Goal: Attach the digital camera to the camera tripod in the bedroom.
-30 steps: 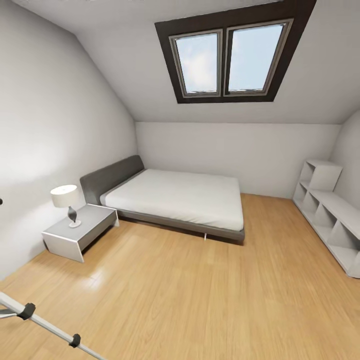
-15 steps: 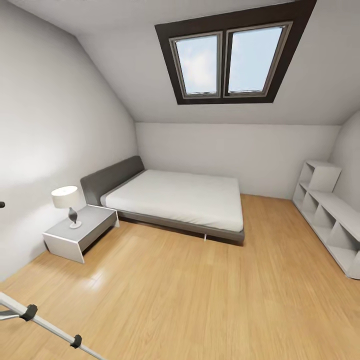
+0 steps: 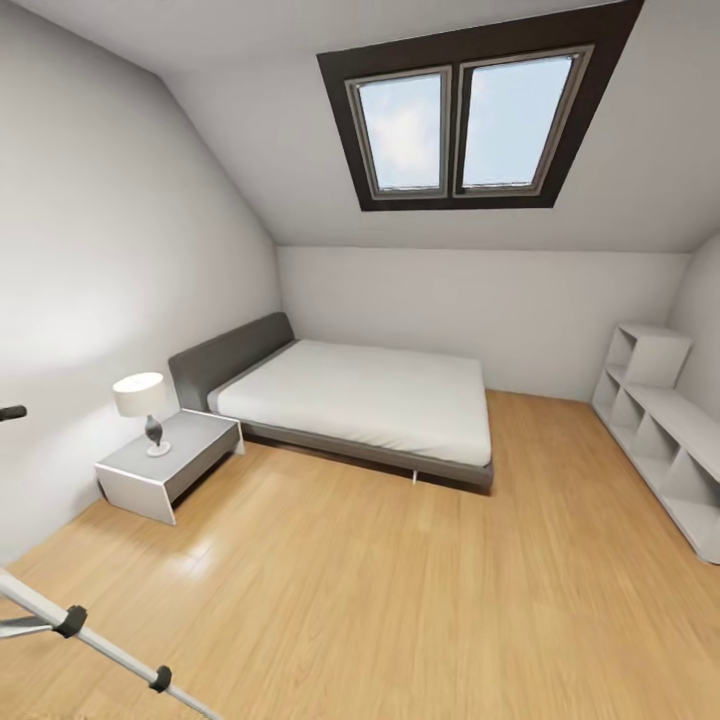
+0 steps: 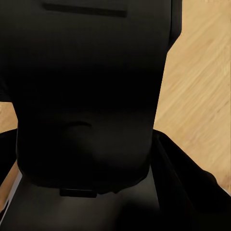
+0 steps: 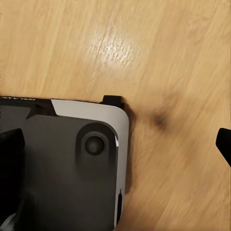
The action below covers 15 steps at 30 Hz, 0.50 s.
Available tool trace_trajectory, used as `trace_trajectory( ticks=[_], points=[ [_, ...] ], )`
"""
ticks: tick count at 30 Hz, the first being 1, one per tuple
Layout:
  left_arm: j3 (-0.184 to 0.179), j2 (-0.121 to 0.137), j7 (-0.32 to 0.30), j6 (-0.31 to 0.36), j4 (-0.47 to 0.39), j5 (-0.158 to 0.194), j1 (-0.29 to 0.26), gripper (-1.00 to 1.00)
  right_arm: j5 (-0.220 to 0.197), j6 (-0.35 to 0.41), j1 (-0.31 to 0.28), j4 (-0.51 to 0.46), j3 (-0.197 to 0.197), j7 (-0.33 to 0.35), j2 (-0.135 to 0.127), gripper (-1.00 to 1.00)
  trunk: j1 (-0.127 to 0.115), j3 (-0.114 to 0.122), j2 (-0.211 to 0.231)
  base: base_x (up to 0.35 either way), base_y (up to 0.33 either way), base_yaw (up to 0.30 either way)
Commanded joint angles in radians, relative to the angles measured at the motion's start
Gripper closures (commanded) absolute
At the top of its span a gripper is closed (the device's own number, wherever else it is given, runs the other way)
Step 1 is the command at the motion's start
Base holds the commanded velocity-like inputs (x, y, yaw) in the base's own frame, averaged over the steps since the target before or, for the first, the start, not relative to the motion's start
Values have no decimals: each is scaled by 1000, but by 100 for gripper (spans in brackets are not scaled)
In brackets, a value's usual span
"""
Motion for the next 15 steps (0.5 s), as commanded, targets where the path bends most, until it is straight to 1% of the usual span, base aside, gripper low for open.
trace_trajectory(
  ticks=[1,15],
  points=[
    [0,0,-5,-3,2,8,-1,100,8,-3,-1,3,-9,2,-1,-100,-4,2,6,0,0,205],
    [0,-1,-6,-3,2,8,-1,100,8,-5,-1,3,-7,2,2,-100,-57,46,104,0,0,261]
  ],
)
